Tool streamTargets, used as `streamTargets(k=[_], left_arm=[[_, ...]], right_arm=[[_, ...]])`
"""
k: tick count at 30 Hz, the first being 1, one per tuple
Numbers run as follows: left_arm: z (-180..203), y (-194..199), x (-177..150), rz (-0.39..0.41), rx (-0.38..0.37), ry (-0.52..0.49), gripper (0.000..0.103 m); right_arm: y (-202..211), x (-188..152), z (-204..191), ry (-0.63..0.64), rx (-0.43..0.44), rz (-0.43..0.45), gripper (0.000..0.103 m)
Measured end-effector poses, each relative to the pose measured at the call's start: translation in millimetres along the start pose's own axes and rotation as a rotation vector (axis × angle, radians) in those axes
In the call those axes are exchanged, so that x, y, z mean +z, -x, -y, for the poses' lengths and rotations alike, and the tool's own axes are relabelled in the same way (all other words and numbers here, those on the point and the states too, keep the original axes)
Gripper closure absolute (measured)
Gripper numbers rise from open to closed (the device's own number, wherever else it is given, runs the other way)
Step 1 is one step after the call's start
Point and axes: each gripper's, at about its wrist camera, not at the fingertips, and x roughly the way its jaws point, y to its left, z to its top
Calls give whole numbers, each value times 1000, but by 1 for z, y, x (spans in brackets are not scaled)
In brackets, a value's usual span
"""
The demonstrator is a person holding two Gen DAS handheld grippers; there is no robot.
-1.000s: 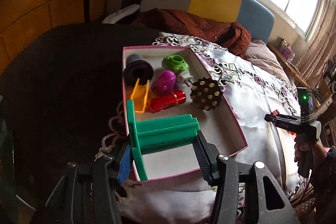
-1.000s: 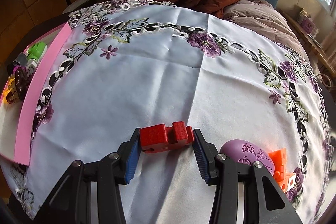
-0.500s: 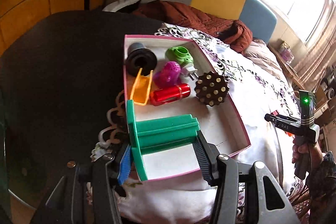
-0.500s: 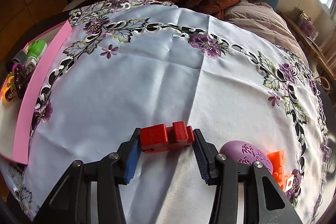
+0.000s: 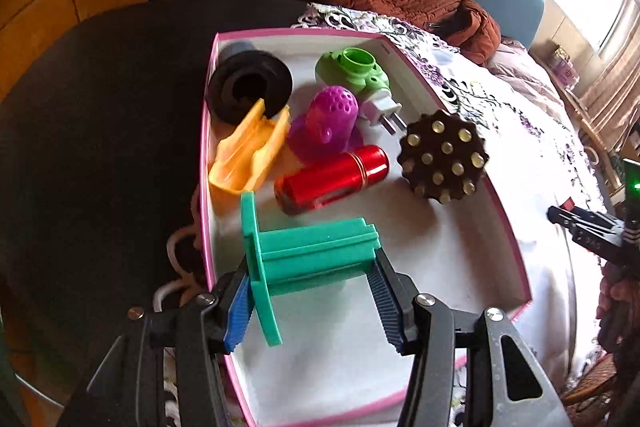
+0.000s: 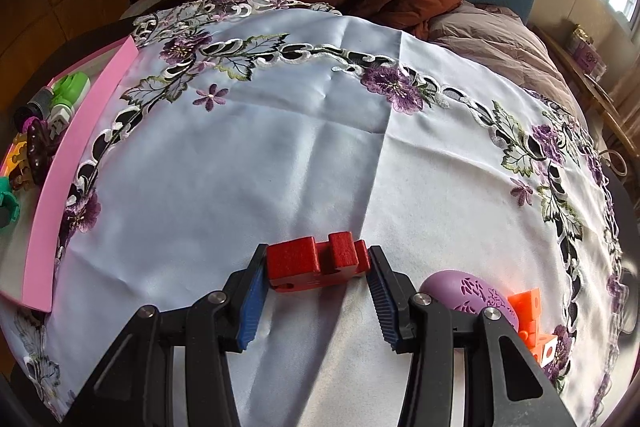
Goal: Organize rigid objects
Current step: 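Carry the green spool into the tray and open the left gripper while the right gripper holds the red block, then carry the red block into the tray and release it with the right gripper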
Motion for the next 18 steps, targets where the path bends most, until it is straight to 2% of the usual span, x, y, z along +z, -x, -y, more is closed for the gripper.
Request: streamTargets(k=[8, 12, 18], left_arm=[[0, -5, 4, 1, 23, -11, 47], [6, -4, 0, 0, 24, -38, 39], [11, 2, -7, 23, 51, -54, 37]], right_arm=[[0, 0, 0, 5, -1, 1, 55], [0, 0, -1, 5, -2, 1, 55], [0, 0, -1, 6, -2, 2, 55]])
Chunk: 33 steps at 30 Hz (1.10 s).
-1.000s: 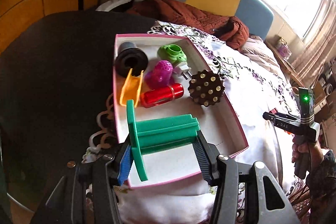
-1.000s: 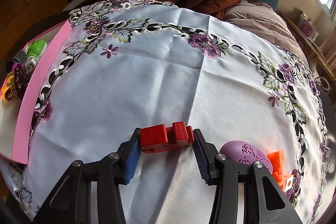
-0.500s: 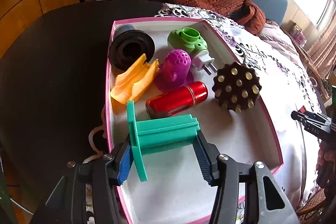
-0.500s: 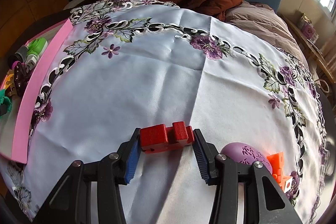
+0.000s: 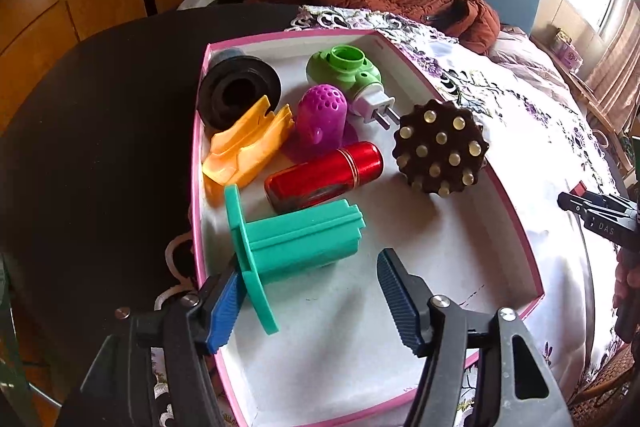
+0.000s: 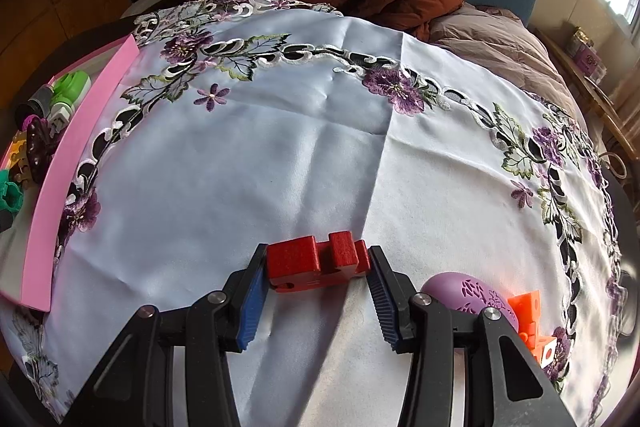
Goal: Organize rigid objects
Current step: 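Carry the red block into the tray and release it with the right gripper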
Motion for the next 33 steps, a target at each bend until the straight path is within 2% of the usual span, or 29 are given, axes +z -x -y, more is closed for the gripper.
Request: streamTargets(k=[5, 19, 33], left_arm=[[0, 10, -2, 31, 36, -8, 37], [-14, 60, -6, 145, 112, 49, 36], [-47, 78, -14, 169, 145, 152, 36]], right_arm=[[0, 0, 0, 1, -1, 1, 55], [1, -1, -1, 18, -12, 11, 55], [1, -3, -4, 38, -25, 27, 55]])
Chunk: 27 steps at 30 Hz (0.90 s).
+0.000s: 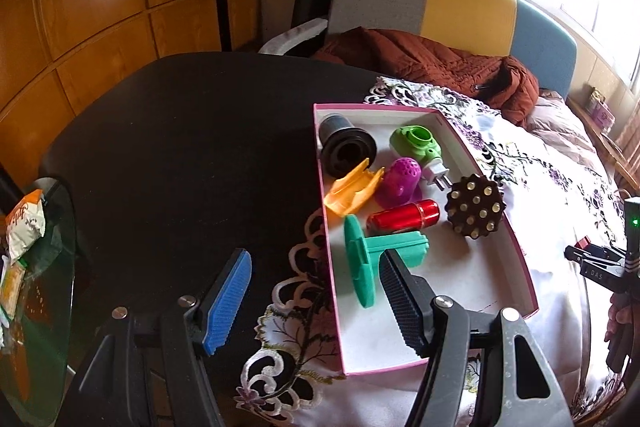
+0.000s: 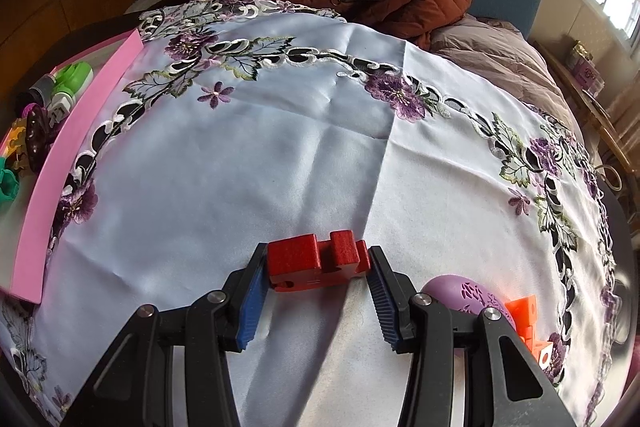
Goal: Organize rigid objects
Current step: 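Carry the red block into the tray and release it with the right gripper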
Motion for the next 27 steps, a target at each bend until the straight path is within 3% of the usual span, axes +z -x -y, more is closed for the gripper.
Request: streamTargets(k=[17, 24, 27], left_arm=[[-60, -18, -19, -105, -26, 188, 37], [-56, -15, -21, -95, -81, 168, 38], [-53, -13, -20, -89, -90, 162, 38]], right_arm=[[-1, 0, -3, 1, -26, -3, 55], [4, 3, -9, -20, -71, -9, 55], [21, 6, -17, -45, -34, 36, 55]])
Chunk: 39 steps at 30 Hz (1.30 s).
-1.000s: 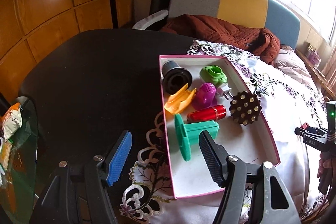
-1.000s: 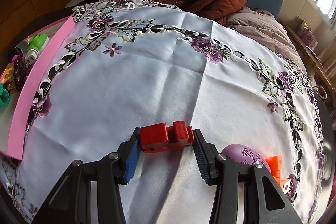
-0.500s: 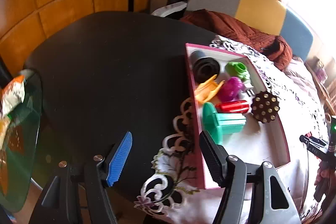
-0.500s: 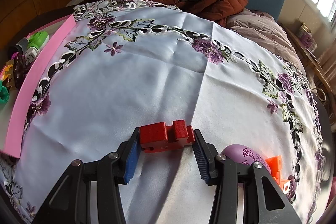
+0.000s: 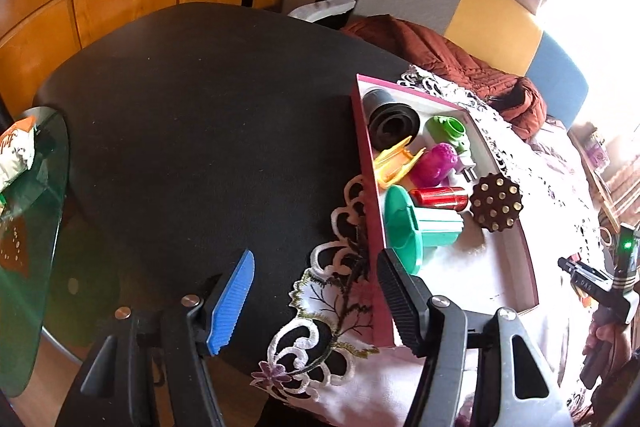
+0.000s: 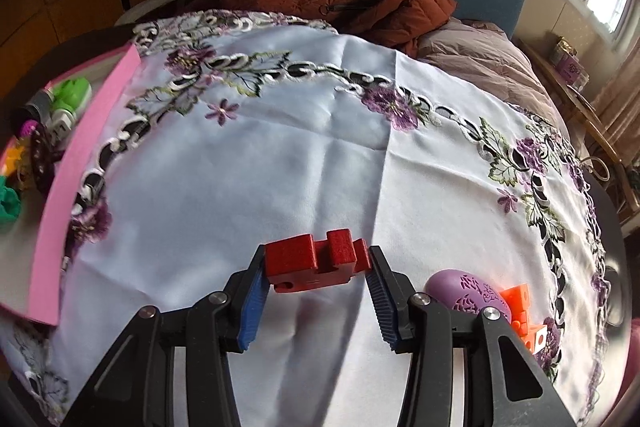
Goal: Organize rigid objects
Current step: 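Carry the red block into the tray and release it with the right gripper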
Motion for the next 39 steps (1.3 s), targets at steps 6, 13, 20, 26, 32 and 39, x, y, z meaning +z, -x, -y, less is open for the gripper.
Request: streamTargets(k=[6, 13, 20, 26, 32, 39], left_arm=[[3, 0, -1, -4, 3, -9, 38], [5, 0, -1, -1, -2, -13, 38], [3, -2, -2, -11, -7, -10, 38], [1, -7, -3, -20, -4, -7, 38], [1, -10, -5, -22, -5, -7, 38], [2, -8, -5, -15, 7, -9, 38]], right_arm=[[48, 10, -47, 59, 140, 121, 55], [82, 9, -141, 251, 372, 155, 55], [55, 12, -210, 356, 473, 52, 55], [17, 27, -237, 333, 434, 7, 55], [14, 28, -242, 337, 431, 13, 40], [26, 17, -237, 328, 435, 53, 18]])
